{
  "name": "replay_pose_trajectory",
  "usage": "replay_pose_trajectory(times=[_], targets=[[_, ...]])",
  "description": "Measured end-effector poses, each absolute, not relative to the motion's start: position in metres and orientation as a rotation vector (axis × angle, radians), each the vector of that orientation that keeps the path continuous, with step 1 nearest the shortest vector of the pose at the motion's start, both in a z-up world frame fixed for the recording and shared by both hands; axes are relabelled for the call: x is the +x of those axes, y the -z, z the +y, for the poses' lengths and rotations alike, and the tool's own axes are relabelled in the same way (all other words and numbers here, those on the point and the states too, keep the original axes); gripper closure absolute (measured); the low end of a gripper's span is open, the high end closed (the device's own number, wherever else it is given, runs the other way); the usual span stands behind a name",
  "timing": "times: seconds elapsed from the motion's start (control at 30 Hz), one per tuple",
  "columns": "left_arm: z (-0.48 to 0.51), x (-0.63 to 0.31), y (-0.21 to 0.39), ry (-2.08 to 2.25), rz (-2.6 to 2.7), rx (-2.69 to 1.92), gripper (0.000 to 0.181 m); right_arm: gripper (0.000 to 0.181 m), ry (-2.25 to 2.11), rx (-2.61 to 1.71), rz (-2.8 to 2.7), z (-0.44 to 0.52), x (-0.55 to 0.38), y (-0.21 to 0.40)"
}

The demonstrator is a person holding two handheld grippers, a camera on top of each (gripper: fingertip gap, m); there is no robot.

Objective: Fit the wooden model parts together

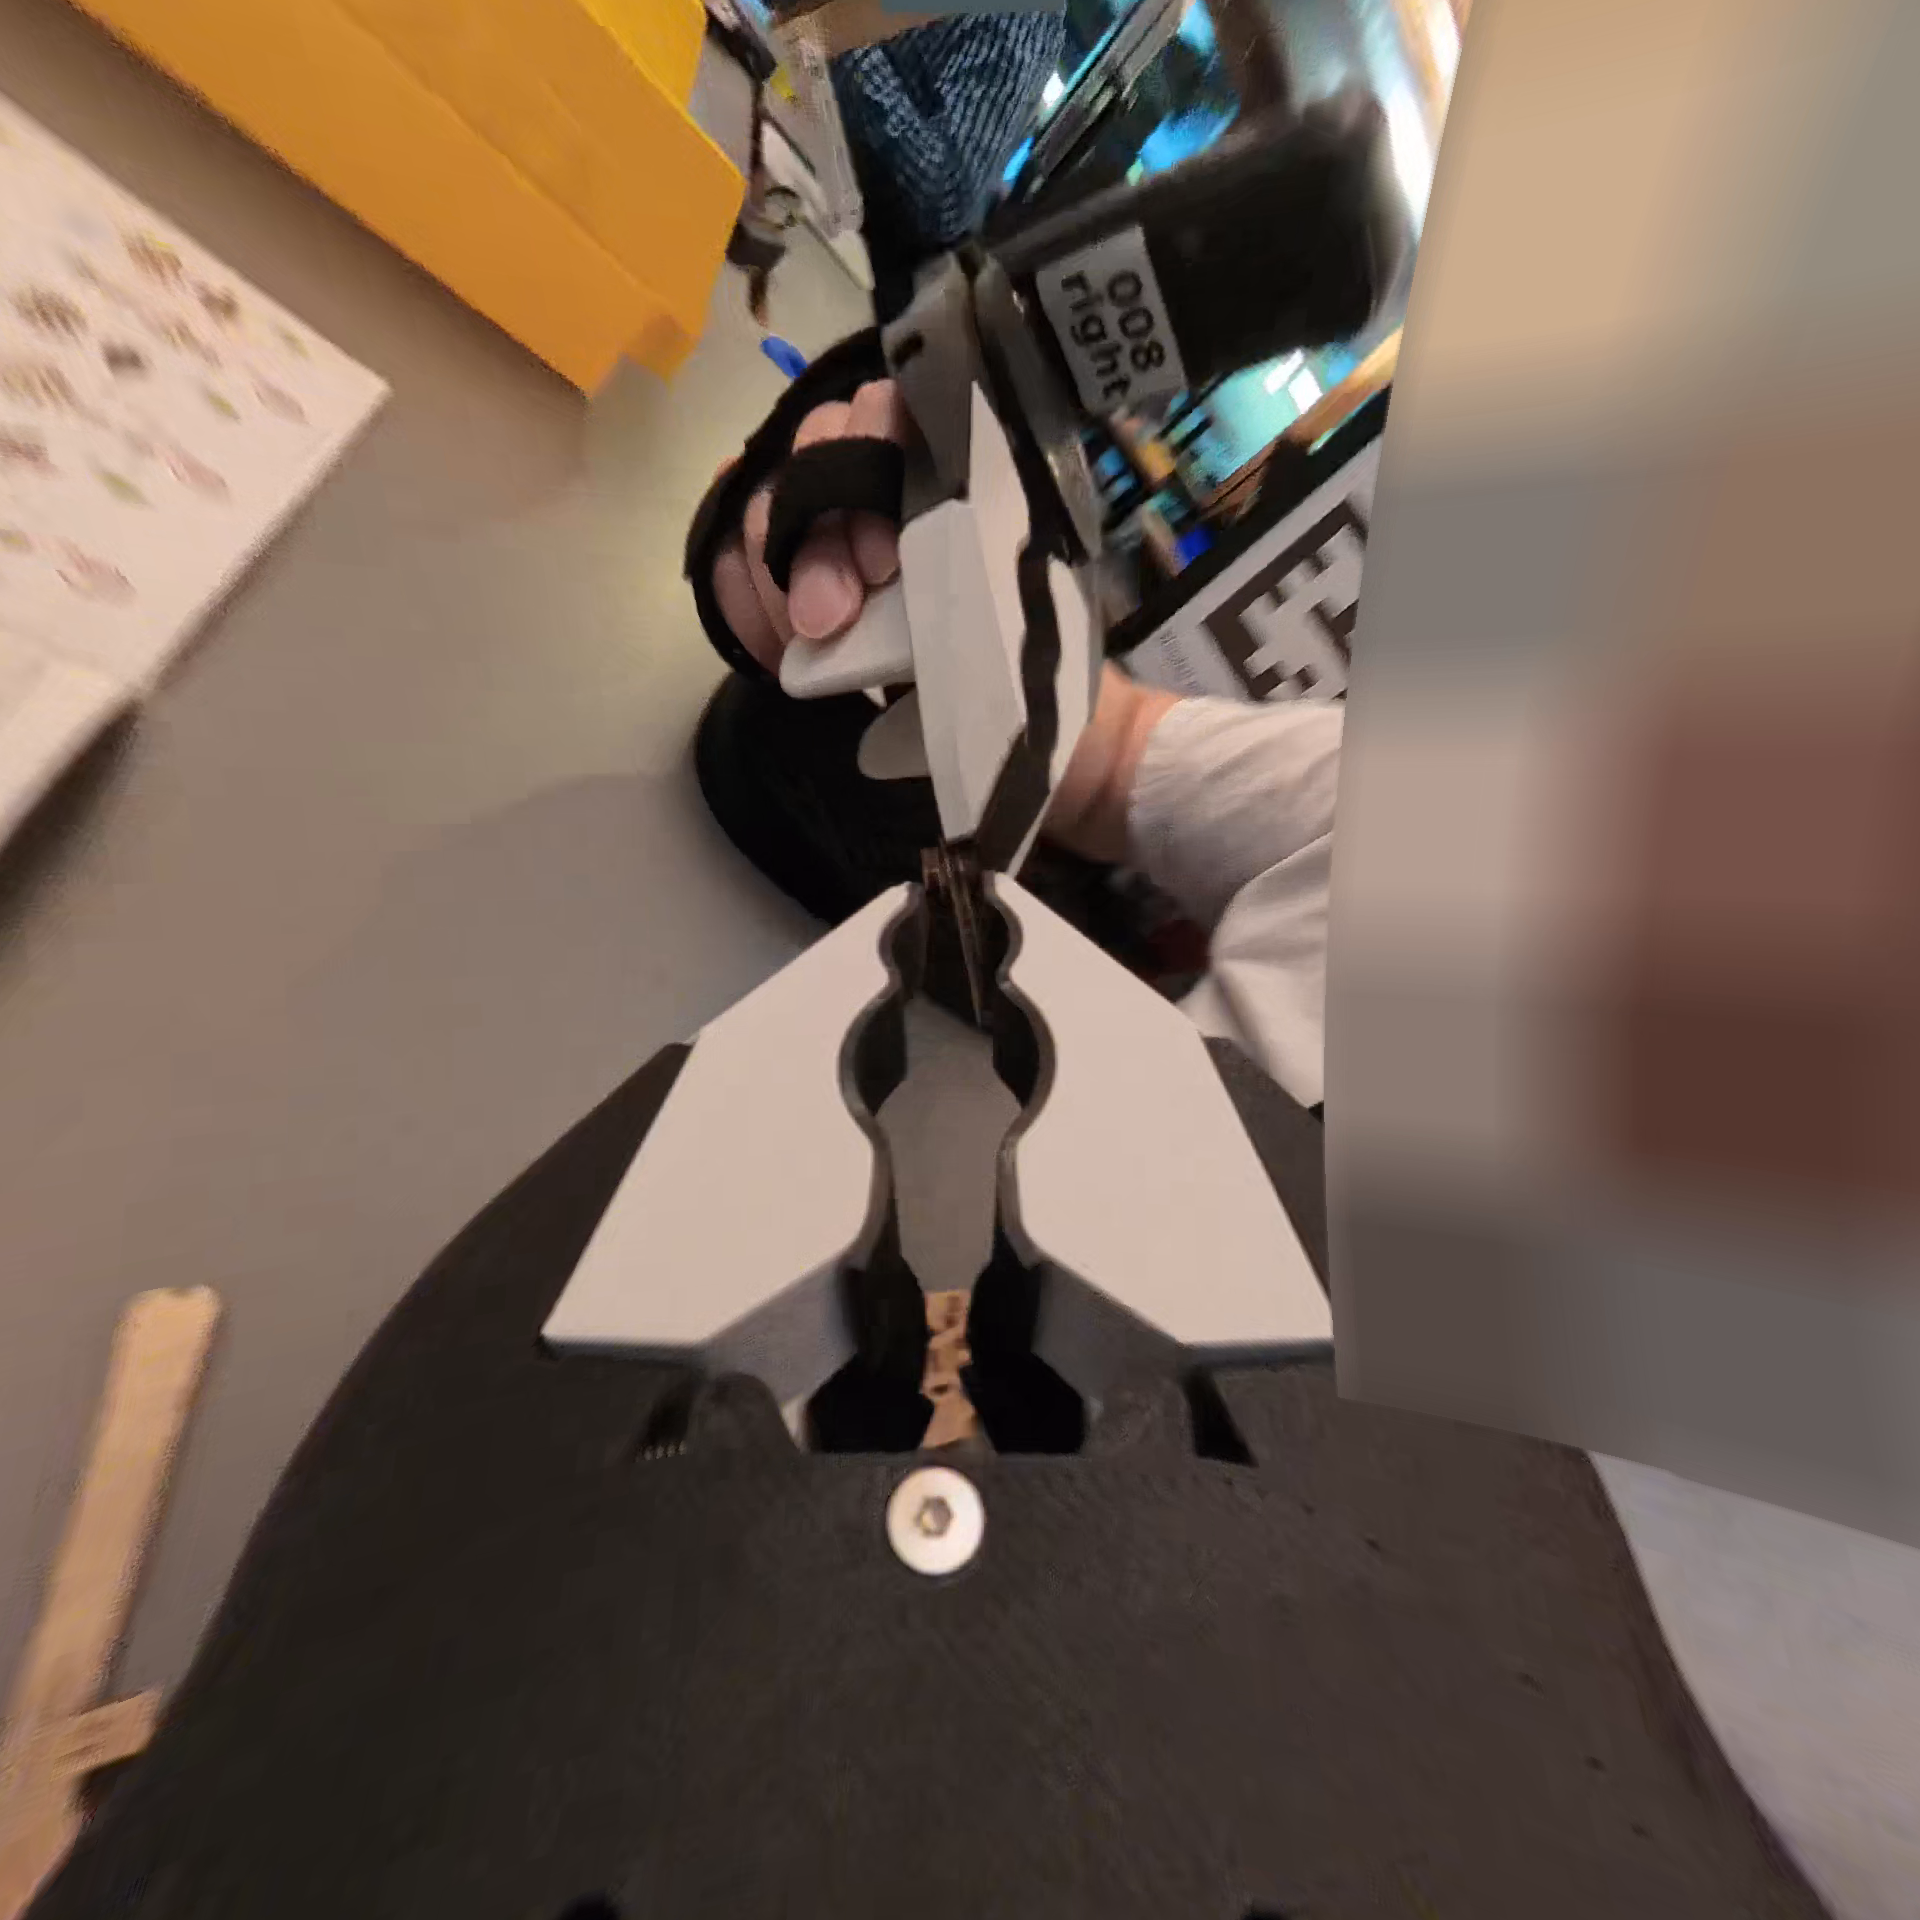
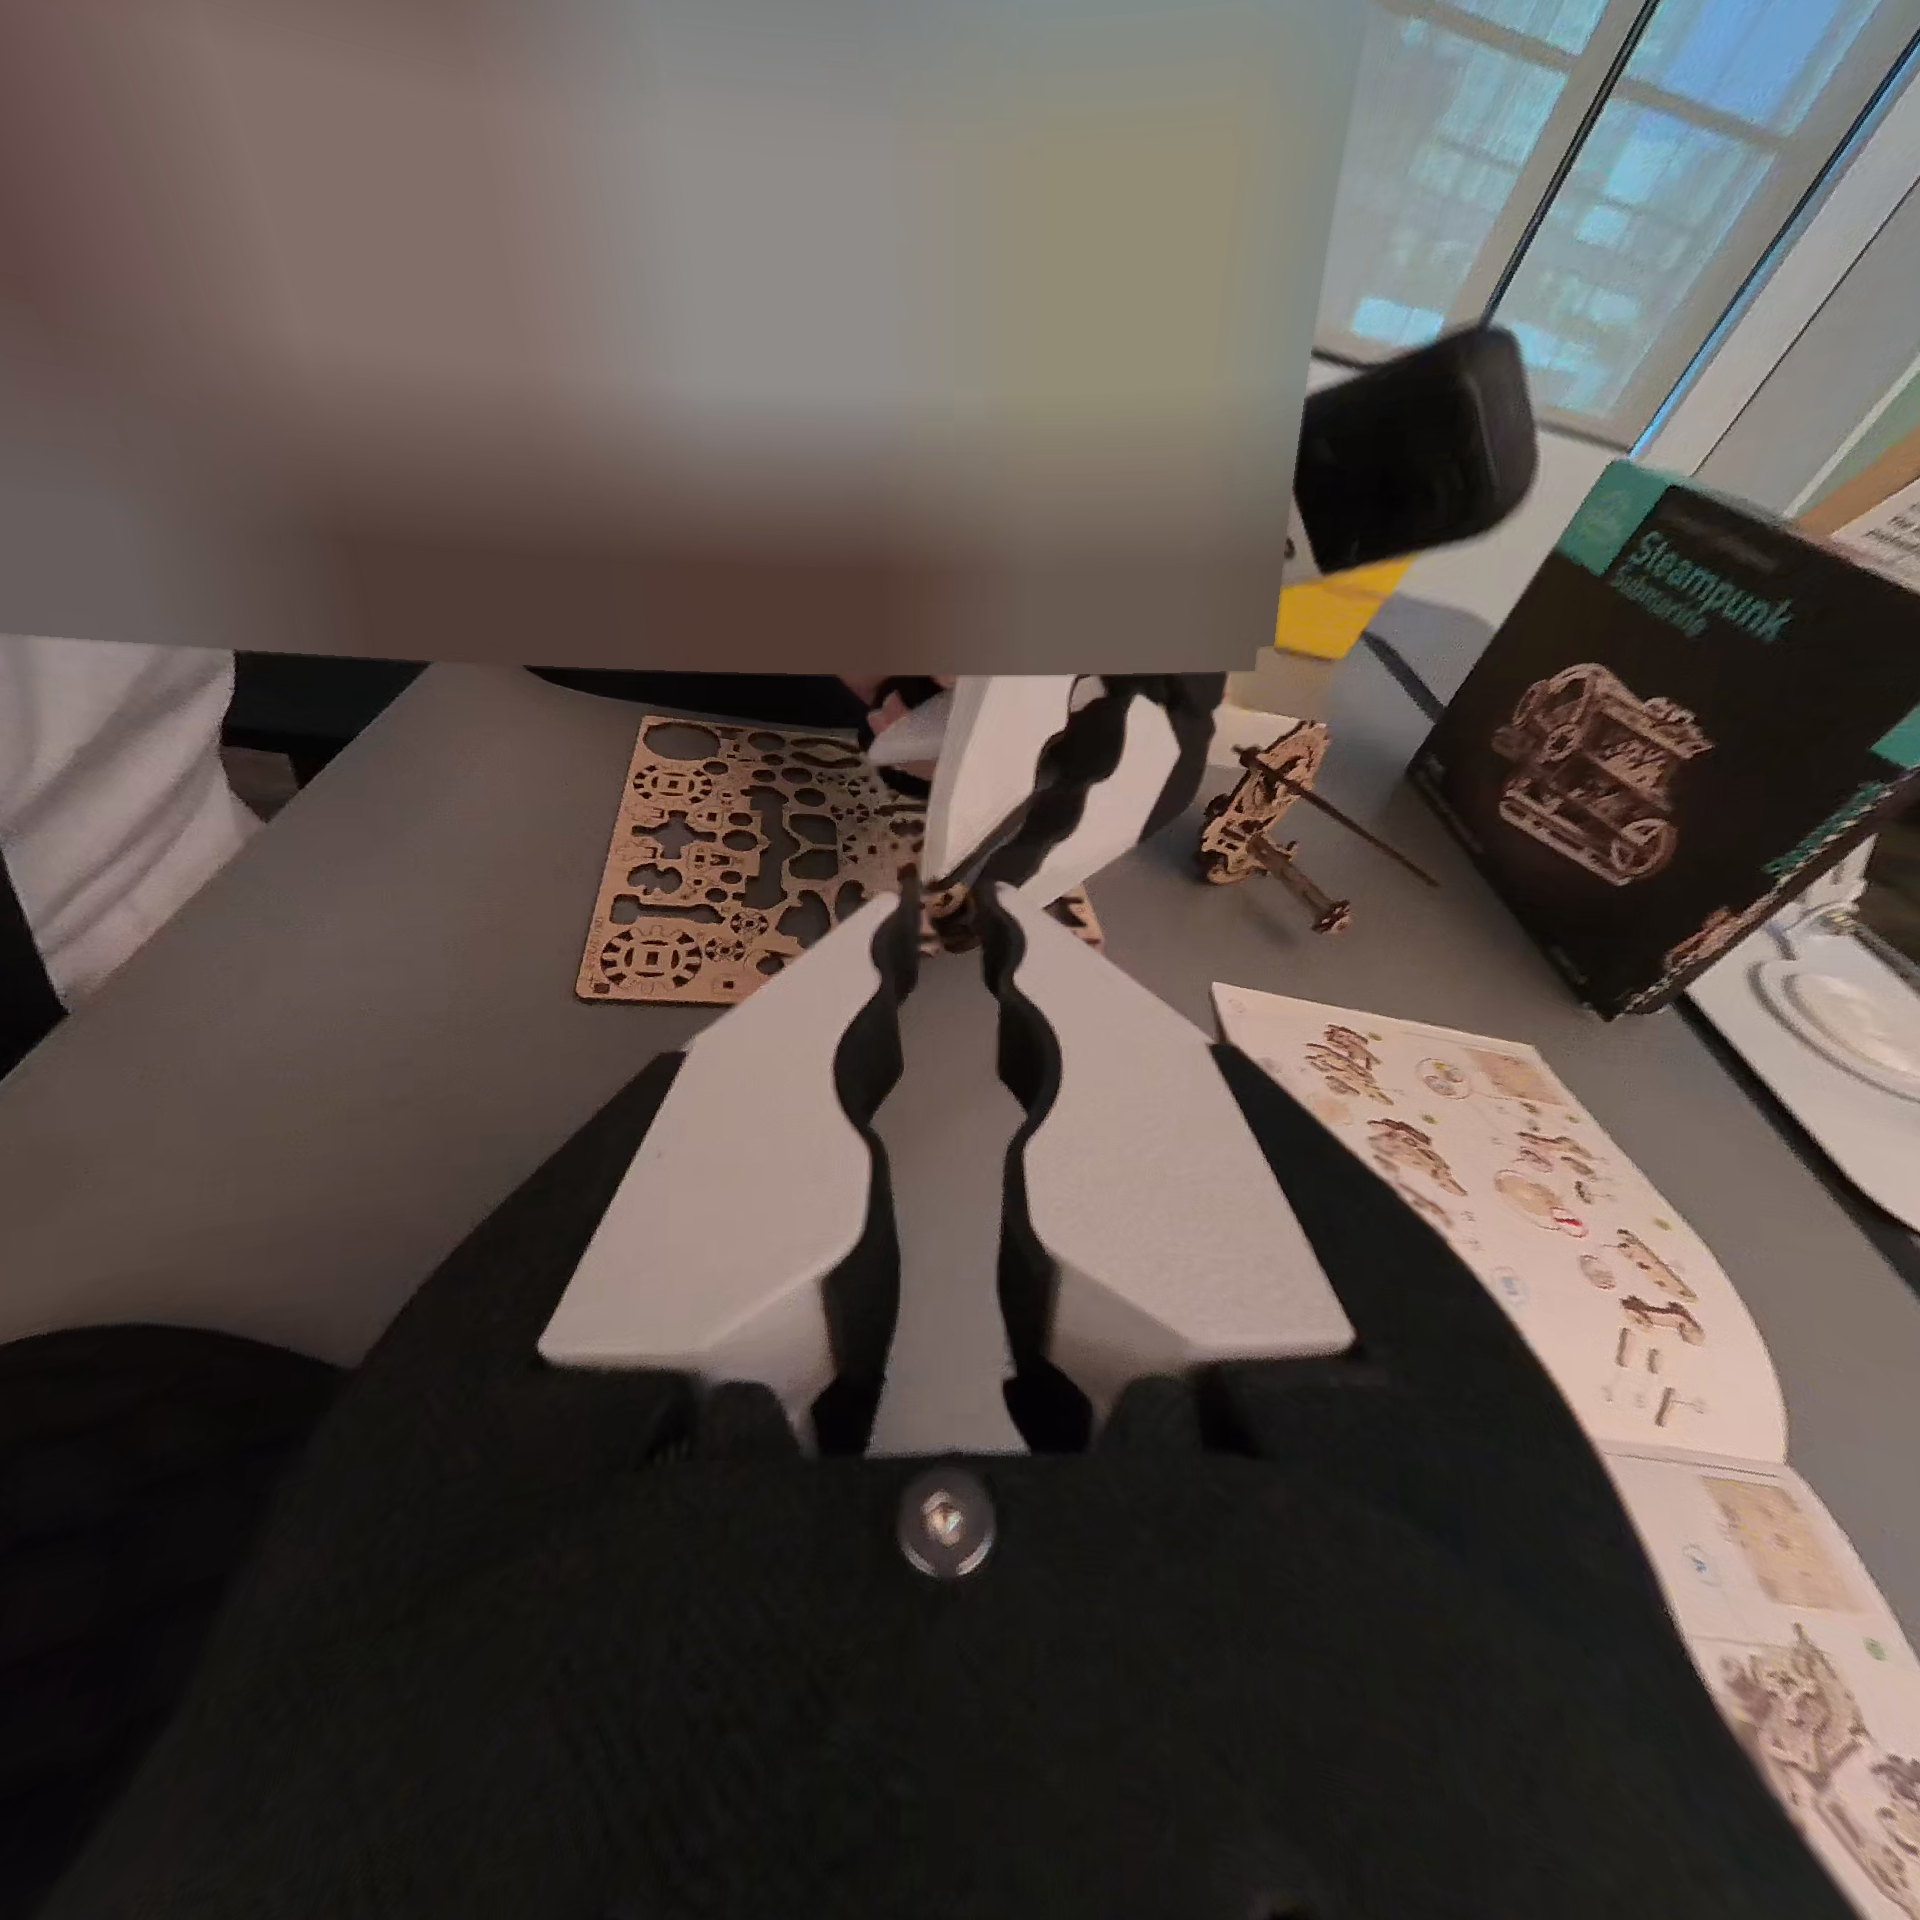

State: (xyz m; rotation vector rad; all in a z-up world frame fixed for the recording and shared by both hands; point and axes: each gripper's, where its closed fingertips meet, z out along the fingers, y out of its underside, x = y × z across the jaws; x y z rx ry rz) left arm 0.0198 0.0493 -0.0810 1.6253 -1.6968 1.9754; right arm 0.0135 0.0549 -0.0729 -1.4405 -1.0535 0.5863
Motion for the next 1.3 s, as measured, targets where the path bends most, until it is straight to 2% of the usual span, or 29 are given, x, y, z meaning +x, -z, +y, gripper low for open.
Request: replay_pose_trajectory(times=[0.03,0.07,0.23,0.43,0.53,0.63,0.83,1.3], targets=[[0.051,0.020,0.081,-1.973,-1.856,1.636,0.174,0.160,-0.585,-1.428,-1.027,0.056,0.016,0.068],[0.053,0.021,0.081,-1.969,-2.046,1.648,0.174,0.155,-0.599,-1.434,-0.989,0.059,0.020,0.064],[0.065,0.020,0.070,-1.922,-2.751,1.611,0.173,0.157,-0.680,-1.505,-0.909,0.064,0.022,0.059],[0.053,0.014,0.063,-1.922,-3.080,1.364,0.174,0.158,-0.631,-1.534,-0.945,0.063,0.009,0.066],[0.049,0.014,0.064,-1.876,-3.265,1.244,0.173,0.173,-0.588,-1.502,-0.990,0.059,0.006,0.064],[0.048,0.014,0.063,-1.840,-3.438,1.139,0.173,0.173,-0.518,-1.473,-1.017,0.058,0.007,0.063],[0.044,0.016,0.061,-1.831,-3.547,1.130,0.173,0.173,-0.394,-1.381,-1.085,0.053,0.009,0.061],[0.039,0.013,0.071,-1.655,-3.511,1.149,0.174,0.173,-0.415,-1.406,-1.144,0.049,0.004,0.070]])
